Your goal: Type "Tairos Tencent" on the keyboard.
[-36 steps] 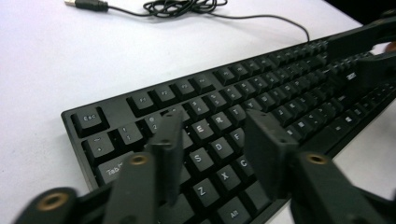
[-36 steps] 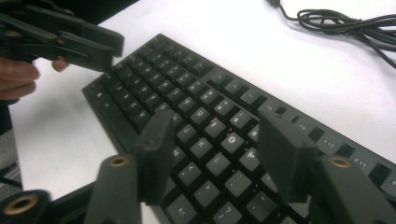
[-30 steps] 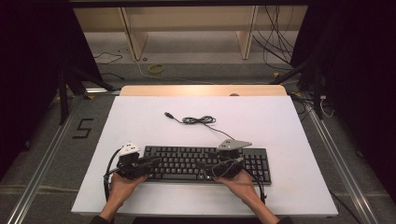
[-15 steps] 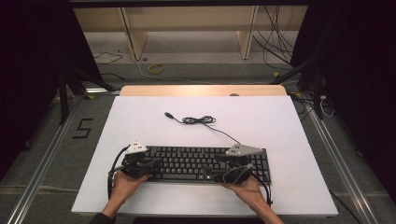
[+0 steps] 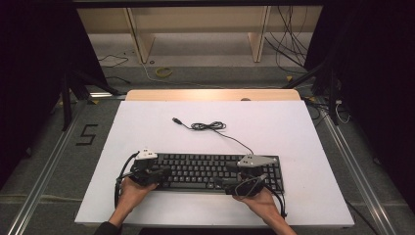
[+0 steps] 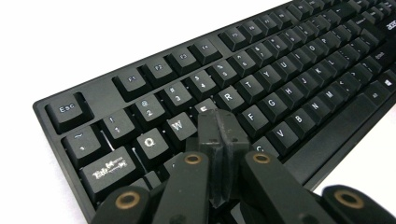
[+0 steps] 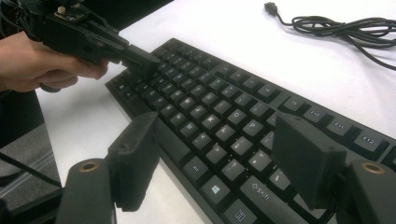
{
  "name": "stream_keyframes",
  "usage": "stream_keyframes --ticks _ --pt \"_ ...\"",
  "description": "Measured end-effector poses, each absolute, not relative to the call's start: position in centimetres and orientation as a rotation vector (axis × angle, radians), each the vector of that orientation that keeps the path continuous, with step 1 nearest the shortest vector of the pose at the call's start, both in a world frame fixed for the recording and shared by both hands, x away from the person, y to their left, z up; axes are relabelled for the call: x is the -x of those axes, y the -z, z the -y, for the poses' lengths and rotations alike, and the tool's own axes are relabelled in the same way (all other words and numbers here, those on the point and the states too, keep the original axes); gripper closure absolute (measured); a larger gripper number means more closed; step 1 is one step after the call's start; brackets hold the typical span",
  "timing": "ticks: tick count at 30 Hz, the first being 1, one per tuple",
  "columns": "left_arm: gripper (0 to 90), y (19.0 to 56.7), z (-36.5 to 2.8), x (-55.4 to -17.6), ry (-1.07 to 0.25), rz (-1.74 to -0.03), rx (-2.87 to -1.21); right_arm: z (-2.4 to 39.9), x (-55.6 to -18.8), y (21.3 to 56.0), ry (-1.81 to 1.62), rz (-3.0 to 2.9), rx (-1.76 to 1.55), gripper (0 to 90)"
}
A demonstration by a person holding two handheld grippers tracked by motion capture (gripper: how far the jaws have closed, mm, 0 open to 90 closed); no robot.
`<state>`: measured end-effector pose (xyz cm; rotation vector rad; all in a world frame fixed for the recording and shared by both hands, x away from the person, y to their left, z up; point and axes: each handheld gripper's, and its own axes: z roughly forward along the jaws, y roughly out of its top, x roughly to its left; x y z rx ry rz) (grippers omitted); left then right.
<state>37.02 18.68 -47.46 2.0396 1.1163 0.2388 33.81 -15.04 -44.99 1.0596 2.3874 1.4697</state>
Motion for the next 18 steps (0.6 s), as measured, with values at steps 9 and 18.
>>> stream_keyframes --ticks 9,18 --pt "89.0 47.57 -18.61 -37.07 -0.23 -1.121 -2.052 15.18 -33.69 44.97 -1.468 -2.387 -1.063 32.9" --pt "89.2 47.88 -18.48 -37.09 -0.217 -1.128 -2.062 15.15 -33.63 45.01 -1.463 -2.388 -1.06 32.9"
